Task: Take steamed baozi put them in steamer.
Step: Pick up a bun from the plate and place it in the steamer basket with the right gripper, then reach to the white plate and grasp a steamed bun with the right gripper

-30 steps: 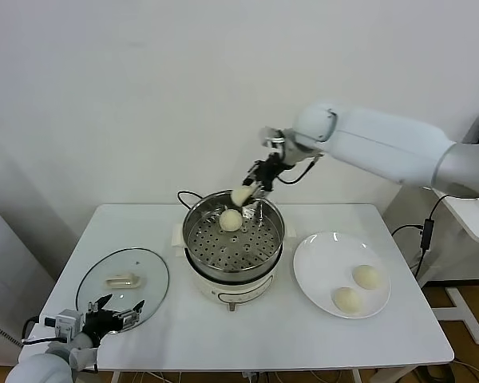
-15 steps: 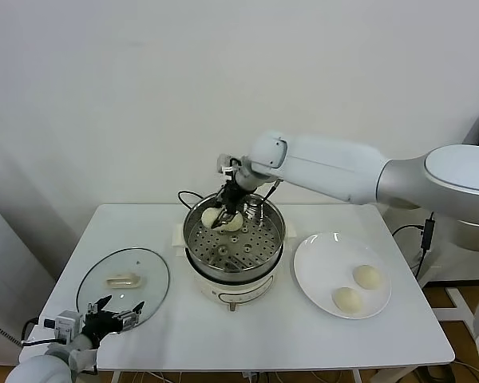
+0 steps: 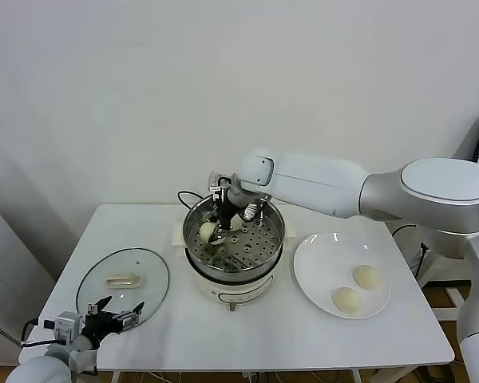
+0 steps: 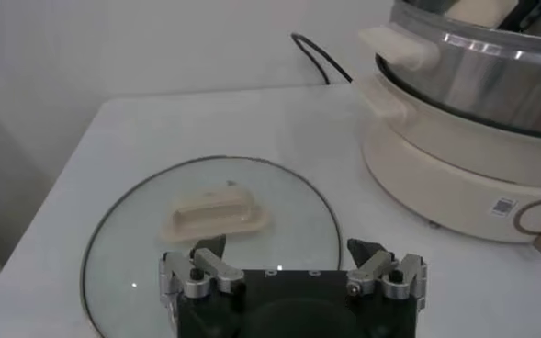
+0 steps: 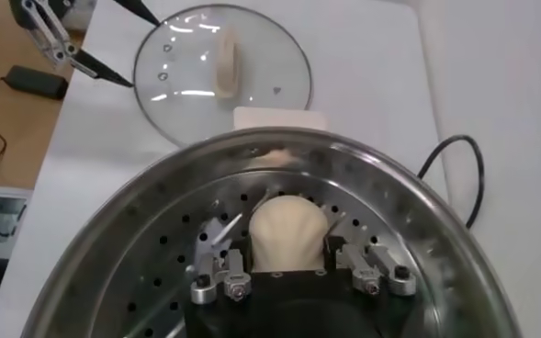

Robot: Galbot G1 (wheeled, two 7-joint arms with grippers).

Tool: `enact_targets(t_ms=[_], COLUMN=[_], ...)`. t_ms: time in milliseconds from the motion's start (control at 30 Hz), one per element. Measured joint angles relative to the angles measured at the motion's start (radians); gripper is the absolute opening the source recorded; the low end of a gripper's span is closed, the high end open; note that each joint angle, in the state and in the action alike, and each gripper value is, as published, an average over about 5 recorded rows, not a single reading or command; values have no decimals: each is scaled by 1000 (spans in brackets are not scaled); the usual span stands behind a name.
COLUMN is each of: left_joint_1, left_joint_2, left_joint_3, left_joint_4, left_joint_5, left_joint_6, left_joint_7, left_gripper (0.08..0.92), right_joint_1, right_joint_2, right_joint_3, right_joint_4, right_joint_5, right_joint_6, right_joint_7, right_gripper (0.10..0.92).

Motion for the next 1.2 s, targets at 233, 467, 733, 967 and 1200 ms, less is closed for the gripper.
enact_targets(t_ms=[233, 467, 733, 967, 1200], left_joint_1=[0, 0, 3, 6, 12], left_joint_2=[-3, -3, -5, -4, -7], left_joint_3=[1, 3, 3, 1, -3], left_joint_4=[1, 2, 1, -7, -17], left_joint_5=[4, 4, 6, 8, 8], left_joint_6=[0, 0, 0, 1, 2], left_joint_7=[-1, 0, -1, -1, -4], left_gripper=[823, 823, 823, 823, 823], right_joint_1=[-18, -19, 28, 138, 212], right_joint_2=[9, 8, -28, -133, -271], right_joint_3=[2, 11, 1, -50, -107], right_joint_4=[-5, -9, 23, 79, 116], right_joint_5=[-7, -10, -7, -19, -86], right_joint_6=[-6, -7, 0, 35, 94], right_joint_7=[9, 12, -30, -130, -245], right_gripper=[646, 809, 823, 823, 823])
